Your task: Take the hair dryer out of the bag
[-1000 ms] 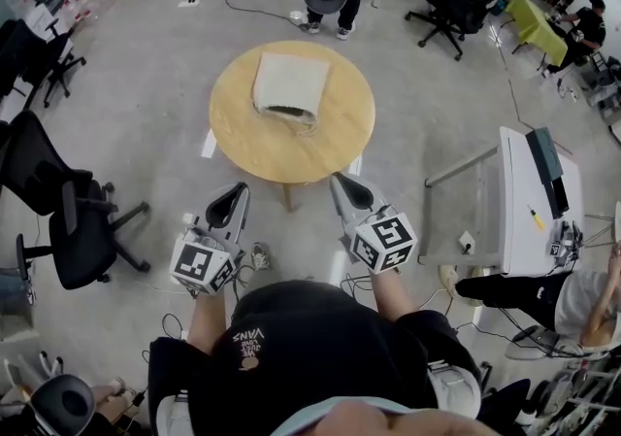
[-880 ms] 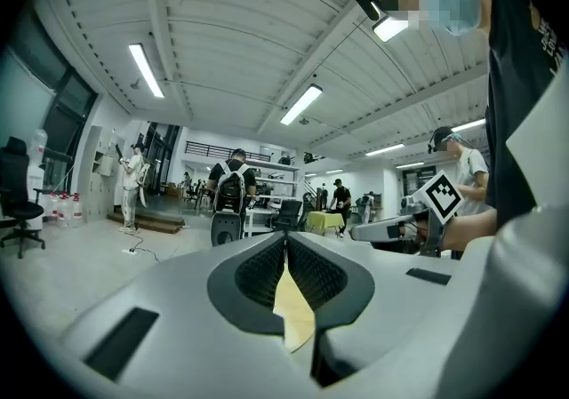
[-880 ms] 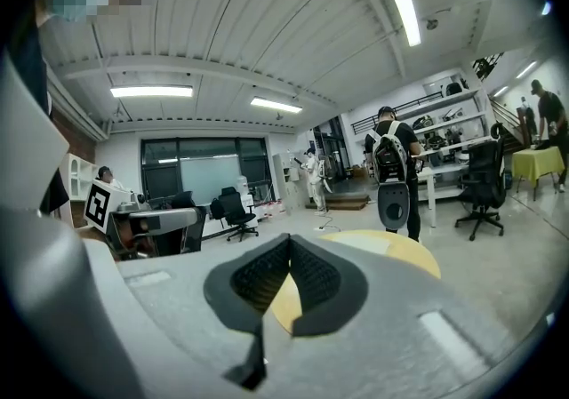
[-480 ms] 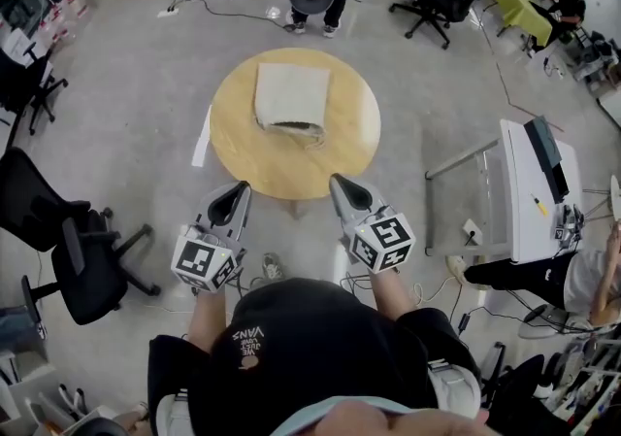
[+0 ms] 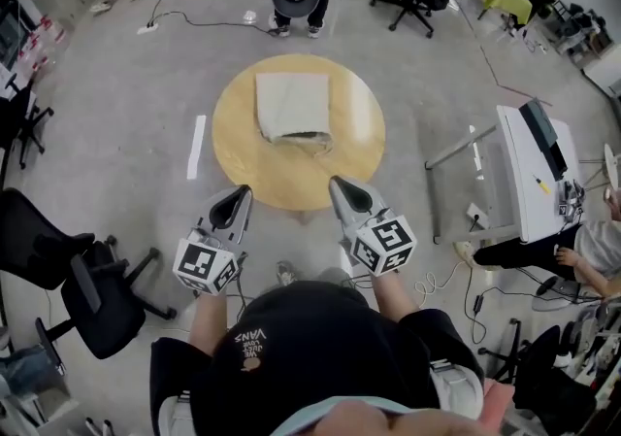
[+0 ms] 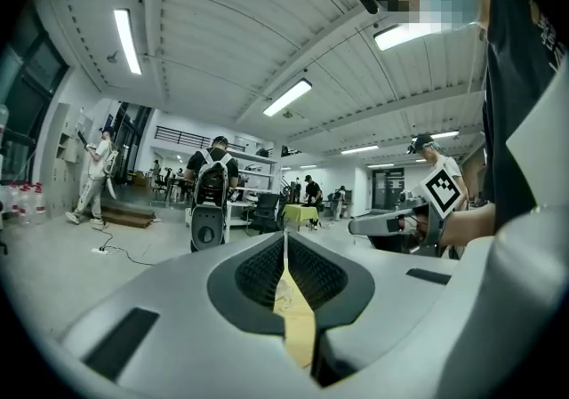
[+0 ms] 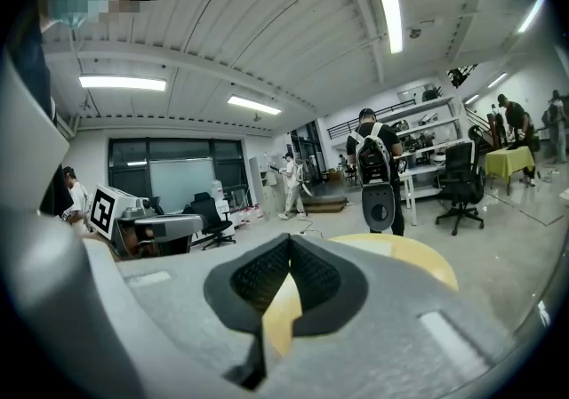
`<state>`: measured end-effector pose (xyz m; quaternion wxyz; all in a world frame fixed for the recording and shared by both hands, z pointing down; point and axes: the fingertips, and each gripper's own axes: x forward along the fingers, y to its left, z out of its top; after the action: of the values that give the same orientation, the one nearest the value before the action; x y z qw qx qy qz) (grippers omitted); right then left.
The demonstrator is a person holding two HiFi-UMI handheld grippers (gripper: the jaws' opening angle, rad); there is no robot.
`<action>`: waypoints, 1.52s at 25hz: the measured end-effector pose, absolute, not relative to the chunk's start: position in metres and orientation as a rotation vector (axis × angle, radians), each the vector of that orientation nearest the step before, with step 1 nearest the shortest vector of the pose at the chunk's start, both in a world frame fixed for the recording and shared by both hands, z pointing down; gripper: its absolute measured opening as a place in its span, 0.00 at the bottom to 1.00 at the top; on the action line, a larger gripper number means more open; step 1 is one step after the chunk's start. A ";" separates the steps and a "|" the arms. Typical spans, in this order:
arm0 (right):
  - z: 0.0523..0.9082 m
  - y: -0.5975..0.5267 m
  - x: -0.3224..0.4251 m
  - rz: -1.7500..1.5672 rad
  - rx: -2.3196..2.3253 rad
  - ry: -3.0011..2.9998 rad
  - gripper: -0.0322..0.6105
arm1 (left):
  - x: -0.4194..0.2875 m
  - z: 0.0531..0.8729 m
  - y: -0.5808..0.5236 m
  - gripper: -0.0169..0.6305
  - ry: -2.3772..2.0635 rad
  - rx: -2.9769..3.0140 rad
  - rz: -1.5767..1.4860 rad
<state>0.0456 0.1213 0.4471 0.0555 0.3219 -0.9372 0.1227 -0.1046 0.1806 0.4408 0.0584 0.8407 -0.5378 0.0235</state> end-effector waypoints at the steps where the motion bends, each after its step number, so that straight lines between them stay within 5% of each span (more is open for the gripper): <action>1: 0.447 0.121 0.045 0.377 0.987 -2.844 0.05 | -0.106 0.443 0.178 0.05 -1.620 2.549 0.067; 38: 0.471 -0.047 0.039 0.350 0.687 -2.874 0.05 | -0.091 0.486 0.019 0.05 -1.785 2.340 0.114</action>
<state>0.0391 -0.0474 0.4712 0.0829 0.2301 -0.9625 0.1173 -0.0911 0.0193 0.4860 0.0979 0.7907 -0.6031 0.0387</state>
